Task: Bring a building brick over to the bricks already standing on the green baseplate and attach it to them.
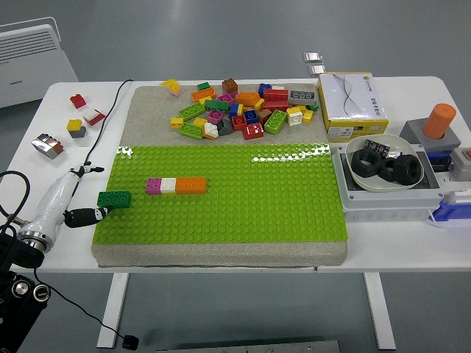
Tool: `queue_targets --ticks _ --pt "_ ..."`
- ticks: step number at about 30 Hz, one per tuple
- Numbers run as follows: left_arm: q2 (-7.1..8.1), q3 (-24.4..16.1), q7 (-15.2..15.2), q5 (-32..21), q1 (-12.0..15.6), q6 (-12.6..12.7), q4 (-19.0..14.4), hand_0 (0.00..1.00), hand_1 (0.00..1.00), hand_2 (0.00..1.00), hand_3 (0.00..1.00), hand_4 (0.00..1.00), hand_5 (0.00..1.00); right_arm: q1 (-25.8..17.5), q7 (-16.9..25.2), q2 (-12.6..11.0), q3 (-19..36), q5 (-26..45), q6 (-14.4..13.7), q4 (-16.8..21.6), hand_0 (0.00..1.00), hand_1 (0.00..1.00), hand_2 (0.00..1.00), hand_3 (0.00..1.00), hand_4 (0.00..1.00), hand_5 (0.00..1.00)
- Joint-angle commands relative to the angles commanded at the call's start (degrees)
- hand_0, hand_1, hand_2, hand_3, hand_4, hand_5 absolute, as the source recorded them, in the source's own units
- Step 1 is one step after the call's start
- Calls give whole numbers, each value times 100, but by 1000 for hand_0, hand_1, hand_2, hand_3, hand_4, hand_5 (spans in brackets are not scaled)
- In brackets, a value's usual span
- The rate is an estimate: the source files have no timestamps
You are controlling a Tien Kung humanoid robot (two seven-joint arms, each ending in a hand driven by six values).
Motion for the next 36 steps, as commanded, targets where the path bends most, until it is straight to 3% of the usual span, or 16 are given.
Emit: queue_targets --ticks 5,6,23,30,35,36 --pt "-56 -9 -53 -71 10 54 38 958 961 954 525 610 2 0 -2 -4 -5 11 2 0 515 717 769 778 815 845" --pt "-58 -12 -54 -76 11 56 41 954 959 948 512 691 2 0 -3 -4 -6 11 2 0 515 716 768 777 814 846" --pt "-41 -55 23 -74 -20 -23 34 947 957 946 514 681 2 14 -1 -8 -10 14 -3 0 515 716 768 779 814 846" --pt "-31 -65 19 -76 -31 -23 0 945 956 947 529 621 2 11 1 -18 -12 16 -4 0 515 717 767 779 813 846" --pt "76 -13 86 -67 -28 -129 -65 945 956 947 529 621 2 19 4 -37 -29 37 -6 0 515 717 767 779 813 846" --pt "111 7 100 -69 -30 -156 -84 944 961 973 703 615 2 21 5 -41 -32 41 -6 0 515 715 767 779 812 845"
